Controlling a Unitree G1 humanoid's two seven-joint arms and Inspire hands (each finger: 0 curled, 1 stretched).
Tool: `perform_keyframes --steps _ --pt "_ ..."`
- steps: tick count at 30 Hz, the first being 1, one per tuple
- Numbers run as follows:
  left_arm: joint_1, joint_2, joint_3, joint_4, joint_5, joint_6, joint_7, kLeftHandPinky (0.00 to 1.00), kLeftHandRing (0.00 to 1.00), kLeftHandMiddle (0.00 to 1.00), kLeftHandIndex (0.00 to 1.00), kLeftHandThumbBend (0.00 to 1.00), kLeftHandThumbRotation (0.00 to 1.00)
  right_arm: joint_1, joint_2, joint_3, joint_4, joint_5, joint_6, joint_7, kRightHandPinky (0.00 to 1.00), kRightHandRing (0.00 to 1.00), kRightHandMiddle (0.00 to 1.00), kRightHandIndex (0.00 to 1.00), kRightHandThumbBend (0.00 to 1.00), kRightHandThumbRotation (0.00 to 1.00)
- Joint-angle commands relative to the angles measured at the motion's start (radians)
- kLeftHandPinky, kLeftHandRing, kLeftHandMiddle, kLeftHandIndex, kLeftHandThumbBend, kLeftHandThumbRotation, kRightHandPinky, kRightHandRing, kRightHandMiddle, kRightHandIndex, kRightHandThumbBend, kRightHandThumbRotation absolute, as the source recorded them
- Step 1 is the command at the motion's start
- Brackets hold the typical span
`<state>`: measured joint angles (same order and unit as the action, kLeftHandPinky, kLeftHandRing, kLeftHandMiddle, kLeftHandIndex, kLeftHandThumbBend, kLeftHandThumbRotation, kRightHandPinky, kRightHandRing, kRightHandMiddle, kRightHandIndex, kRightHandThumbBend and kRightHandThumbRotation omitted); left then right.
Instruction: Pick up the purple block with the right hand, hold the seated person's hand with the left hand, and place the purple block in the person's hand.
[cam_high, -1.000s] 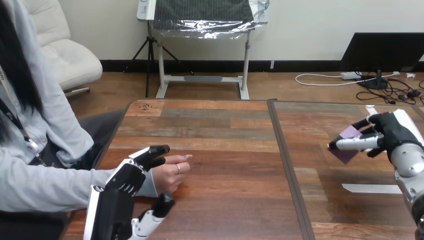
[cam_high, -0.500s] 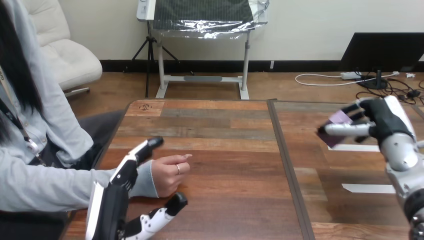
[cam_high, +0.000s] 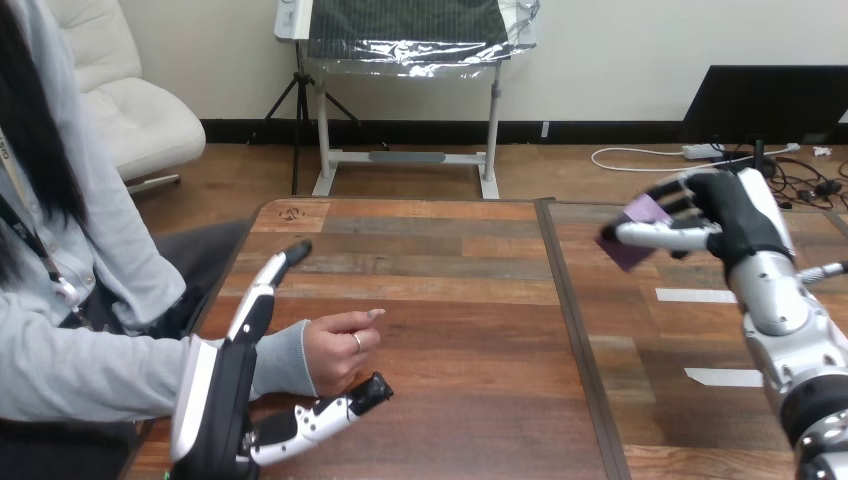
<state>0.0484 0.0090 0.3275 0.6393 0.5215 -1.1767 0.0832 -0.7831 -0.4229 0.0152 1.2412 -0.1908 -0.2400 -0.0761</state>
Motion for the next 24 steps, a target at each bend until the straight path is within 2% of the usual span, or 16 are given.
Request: perform_keyframes --steps 1,6,18,24 --pt "-0.028 0.045 -0.034 -0.090 0.066 0.051 0.079 0.93 0.94 0.93 0.91 1.00 0.44 -0.013 0.024 -0.026 -0.087 0.032 -0.054 0.000 0.34 0.41 0.51 0.51 0.77 0.00" --pt "-0.037 0.079 -0.066 -0.094 0.079 0.079 0.119 0.91 0.95 0.93 0.92 1.00 0.41 -0.001 0.037 -0.032 -0.116 0.044 -0.062 -0.001 0.34 0.41 0.50 0.51 0.76 0.00" --pt "-0.075 0.176 -0.135 -0.071 0.069 0.134 0.164 0.89 0.96 0.94 0.94 1.00 0.32 0.042 0.066 -0.039 -0.218 0.064 -0.064 0.004 0.35 0.41 0.49 0.52 0.75 0.00" --pt "-0.091 0.222 -0.162 -0.072 0.110 0.180 0.216 0.90 0.96 0.95 0.96 1.00 0.31 0.066 0.078 -0.043 -0.272 0.076 -0.066 0.012 0.35 0.41 0.49 0.52 0.74 0.00"
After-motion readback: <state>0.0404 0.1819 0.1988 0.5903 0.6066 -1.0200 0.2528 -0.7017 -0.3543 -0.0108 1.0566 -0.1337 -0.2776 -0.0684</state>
